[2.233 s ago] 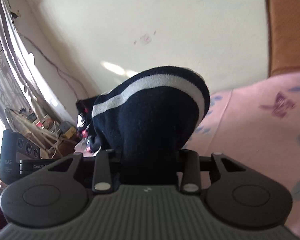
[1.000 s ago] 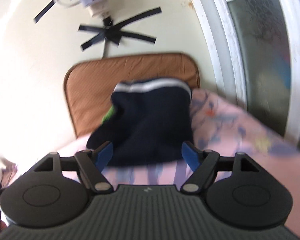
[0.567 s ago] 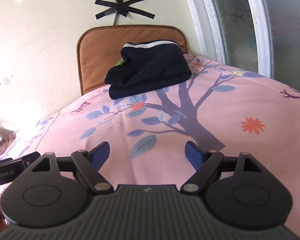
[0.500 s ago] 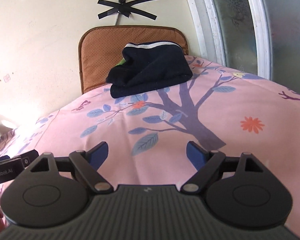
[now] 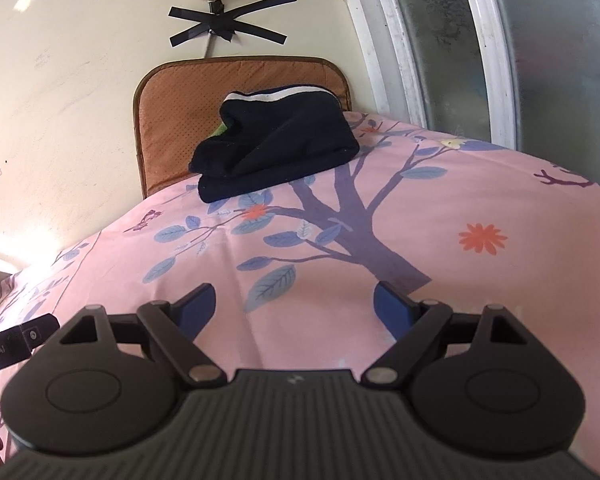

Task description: Fold small clothes

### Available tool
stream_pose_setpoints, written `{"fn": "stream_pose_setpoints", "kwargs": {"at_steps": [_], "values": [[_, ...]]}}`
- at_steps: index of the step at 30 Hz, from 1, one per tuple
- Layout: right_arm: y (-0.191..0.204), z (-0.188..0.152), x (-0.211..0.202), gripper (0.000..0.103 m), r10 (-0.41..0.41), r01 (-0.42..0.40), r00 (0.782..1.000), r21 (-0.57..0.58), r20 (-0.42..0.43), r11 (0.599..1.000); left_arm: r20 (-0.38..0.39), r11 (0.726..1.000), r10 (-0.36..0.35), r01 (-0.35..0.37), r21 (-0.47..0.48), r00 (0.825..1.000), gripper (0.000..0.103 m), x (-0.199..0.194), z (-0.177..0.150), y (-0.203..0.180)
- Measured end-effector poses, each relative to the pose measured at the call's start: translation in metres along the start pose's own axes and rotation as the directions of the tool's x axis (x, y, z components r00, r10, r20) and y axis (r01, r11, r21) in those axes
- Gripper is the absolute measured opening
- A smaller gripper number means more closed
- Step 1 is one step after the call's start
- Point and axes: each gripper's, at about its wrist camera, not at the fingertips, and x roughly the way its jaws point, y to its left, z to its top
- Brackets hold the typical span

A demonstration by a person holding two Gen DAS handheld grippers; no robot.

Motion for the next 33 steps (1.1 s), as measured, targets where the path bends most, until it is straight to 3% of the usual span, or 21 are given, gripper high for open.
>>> {"fn": "stream_pose_setpoints", "kwargs": {"at_steps": [15, 20, 28, 33], "values": [[0.0038, 0.0002, 0.0017, 0.089, -0.075, 0.075, 0.997, -0.012, 0.003, 0.997, 0.039, 0.997, -0.061, 0.059, 0.042, 0.997, 0.103, -0.0069, -0.0037, -0.0063], [0.0038, 0.0004, 0.0015, 0.089, -0.075, 0.075, 0.997, -0.013, 0.009, 0.997, -0.001, 0.995, -0.099, 0.099, 0.018, 0.995, 0.103, -0.0003, -0.0016, -0.0026], [0.0037, 0.0004, 0.0007, 0.089, -0.058, 0.058, 0.998, -0.013, 0.01, 0.998, 0.016, 0.996, -0.08, 0.079, 0.038, 0.997, 0.103, -0.0028, -0.0025, -0.0059], [0.0019, -0.0008, -0.003, 0.09, -0.039, 0.039, 0.999, -0.004, 0.019, 0.999, 0.026, 0.999, -0.029, 0.028, 0.027, 0.999, 0.103, -0.005, -0.003, -0.0051]]}}
